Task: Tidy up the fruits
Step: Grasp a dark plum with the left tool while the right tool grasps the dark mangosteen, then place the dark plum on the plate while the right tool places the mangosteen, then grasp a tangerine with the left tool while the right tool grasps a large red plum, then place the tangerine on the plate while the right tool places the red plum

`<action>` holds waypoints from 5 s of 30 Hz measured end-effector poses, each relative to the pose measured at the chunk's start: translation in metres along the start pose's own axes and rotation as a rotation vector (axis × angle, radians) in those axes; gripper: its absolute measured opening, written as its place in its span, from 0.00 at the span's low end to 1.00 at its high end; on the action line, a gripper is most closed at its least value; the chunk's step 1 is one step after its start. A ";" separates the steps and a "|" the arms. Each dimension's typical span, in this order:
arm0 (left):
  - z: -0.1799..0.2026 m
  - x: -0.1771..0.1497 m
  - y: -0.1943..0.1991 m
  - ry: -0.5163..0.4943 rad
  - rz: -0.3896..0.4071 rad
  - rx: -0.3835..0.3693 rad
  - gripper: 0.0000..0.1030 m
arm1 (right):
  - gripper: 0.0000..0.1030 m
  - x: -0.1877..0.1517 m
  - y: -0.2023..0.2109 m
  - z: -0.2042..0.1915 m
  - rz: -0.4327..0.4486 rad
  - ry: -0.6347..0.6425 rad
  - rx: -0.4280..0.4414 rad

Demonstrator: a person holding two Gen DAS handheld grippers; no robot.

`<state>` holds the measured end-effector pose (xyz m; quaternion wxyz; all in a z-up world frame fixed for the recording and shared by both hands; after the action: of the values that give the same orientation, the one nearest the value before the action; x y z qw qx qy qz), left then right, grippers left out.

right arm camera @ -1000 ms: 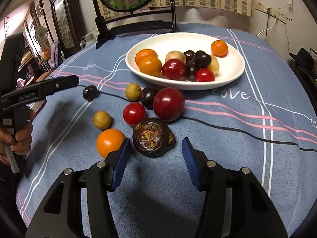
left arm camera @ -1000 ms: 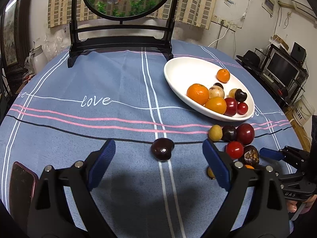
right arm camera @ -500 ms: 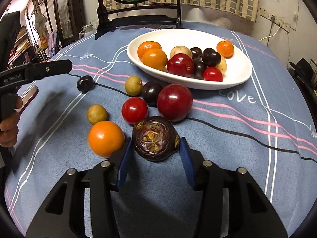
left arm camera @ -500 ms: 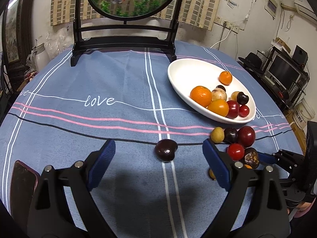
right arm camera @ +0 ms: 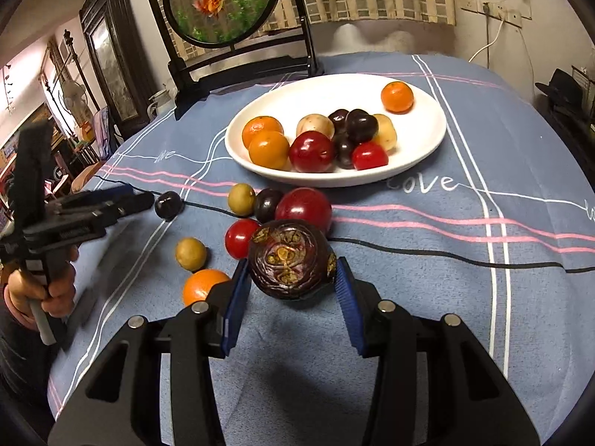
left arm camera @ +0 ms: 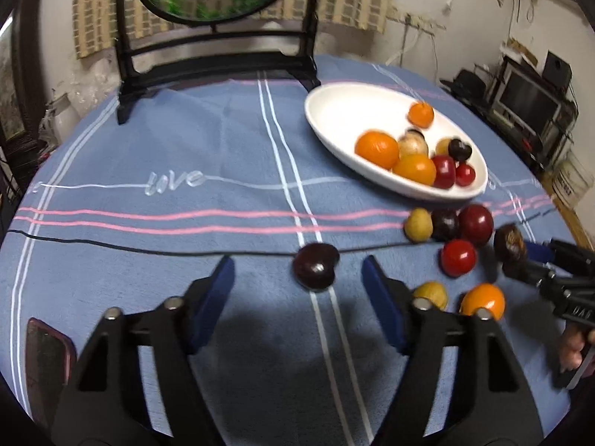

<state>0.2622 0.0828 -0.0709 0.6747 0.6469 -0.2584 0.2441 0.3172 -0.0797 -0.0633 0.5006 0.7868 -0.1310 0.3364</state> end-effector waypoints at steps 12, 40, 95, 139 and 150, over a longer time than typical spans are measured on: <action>0.016 -0.003 -0.027 -0.062 -0.040 0.000 0.40 | 0.45 0.001 0.004 0.002 0.011 -0.017 0.014; 0.050 0.035 0.009 -0.021 0.079 -0.145 0.31 | 0.45 0.036 0.023 0.015 0.201 -0.062 0.011; 0.032 0.023 0.020 0.068 0.080 -0.089 0.90 | 0.37 0.027 -0.010 0.035 0.041 -0.163 0.086; 0.131 -0.030 0.007 -0.350 -0.049 -0.249 0.39 | 0.38 0.024 0.017 0.040 0.106 -0.195 0.083; 0.092 0.006 0.035 -0.167 0.040 -0.305 0.39 | 0.38 0.030 0.029 0.023 0.158 -0.130 0.093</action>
<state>0.2406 -0.0075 -0.0376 0.7361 0.5499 -0.3603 0.1609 0.3327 -0.1098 -0.0295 0.4258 0.8167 -0.2089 0.3287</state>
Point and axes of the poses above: each gripper's, at about its wrist camera, not at the fingertips, and y roughly against the way its jaws point, z to its right, x to its top, the point moved 3 cm from there along -y, roughly the way its jaws point, and after that the axes turned 4 degrees about x, right-handed, at the moved point
